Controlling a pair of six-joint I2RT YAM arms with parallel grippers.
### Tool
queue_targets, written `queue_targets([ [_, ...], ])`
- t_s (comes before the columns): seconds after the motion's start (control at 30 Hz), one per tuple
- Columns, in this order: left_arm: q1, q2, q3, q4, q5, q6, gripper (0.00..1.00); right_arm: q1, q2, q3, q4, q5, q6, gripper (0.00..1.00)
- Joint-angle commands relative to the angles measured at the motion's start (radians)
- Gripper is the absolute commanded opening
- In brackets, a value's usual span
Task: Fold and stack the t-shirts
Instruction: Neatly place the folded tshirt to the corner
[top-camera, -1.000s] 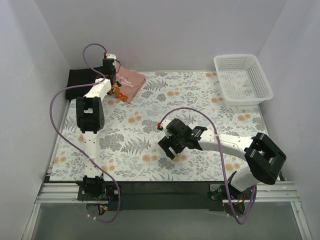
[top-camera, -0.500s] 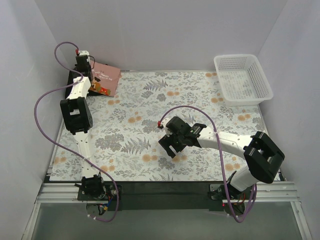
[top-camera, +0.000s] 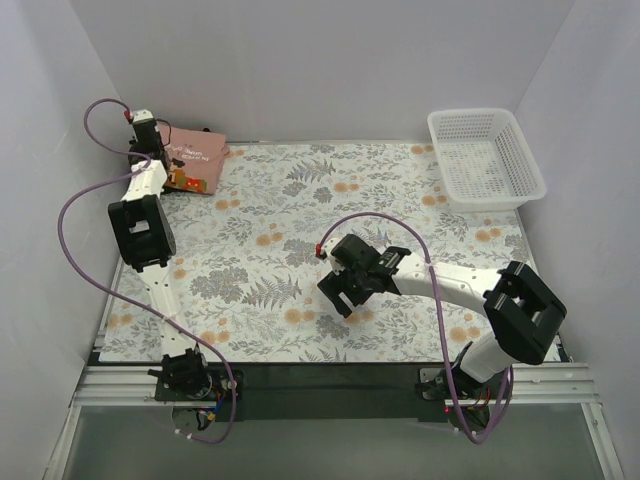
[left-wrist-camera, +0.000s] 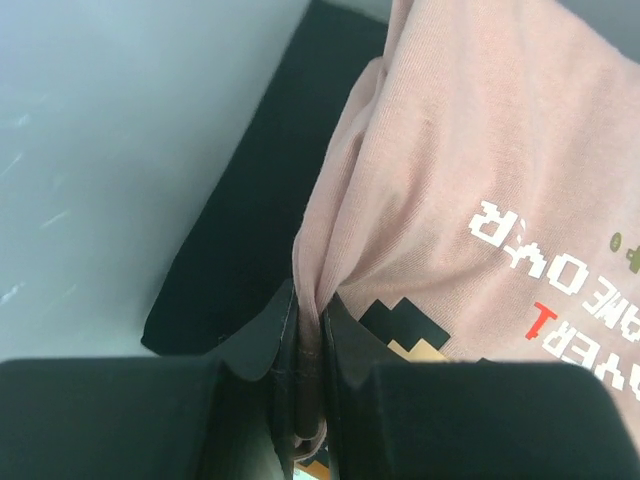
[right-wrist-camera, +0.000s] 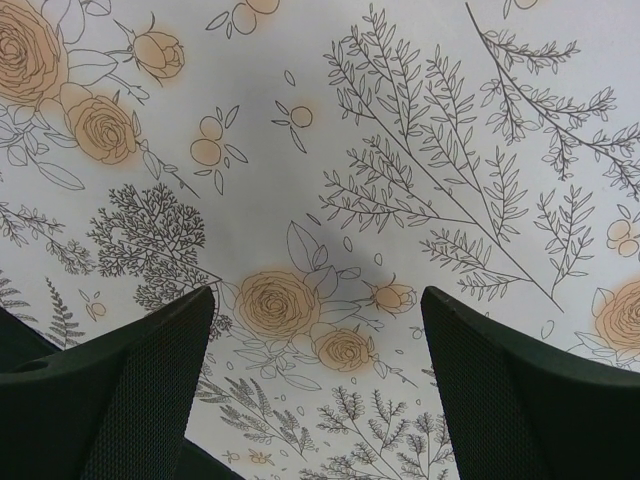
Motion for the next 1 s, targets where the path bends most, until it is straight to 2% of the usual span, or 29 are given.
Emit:
queue_targets([
  [0.0, 0.055, -0.072, -0.012, 0.064, -0.077, -0.106, 0.00, -0.003, 0.008, 0.038, -0.014, 0.010, 0.014, 0.90],
  [0.53, 0.083, -0.052, -0.101, 0.102, -0.109, -0.313, 0.02, -0.003, 0.007, 0.029, -0.019, 0.014, 0.028, 0.90],
  [0.63, 0.083, -0.067, -0.121, 0.101, -0.098, -0.350, 0.25, -0.003, 0.001, 0.027, -0.020, 0.016, 0.030, 0.91],
  [0.67, 0.085, -0.075, -0.129, 0.104, -0.081, -0.359, 0.38, -0.003, -0.002, 0.026, -0.019, 0.014, 0.028, 0.91],
  [0.8, 0.082, -0.138, -0.166, 0.107, -0.032, -0.373, 0.60, -0.003, -0.021, 0.021, -0.020, 0.027, 0.030, 0.91],
  [0.97, 0.036, -0.277, -0.261, 0.134, 0.009, -0.353, 0.64, -0.003, -0.050, 0.012, -0.020, 0.042, 0.028, 0.91],
])
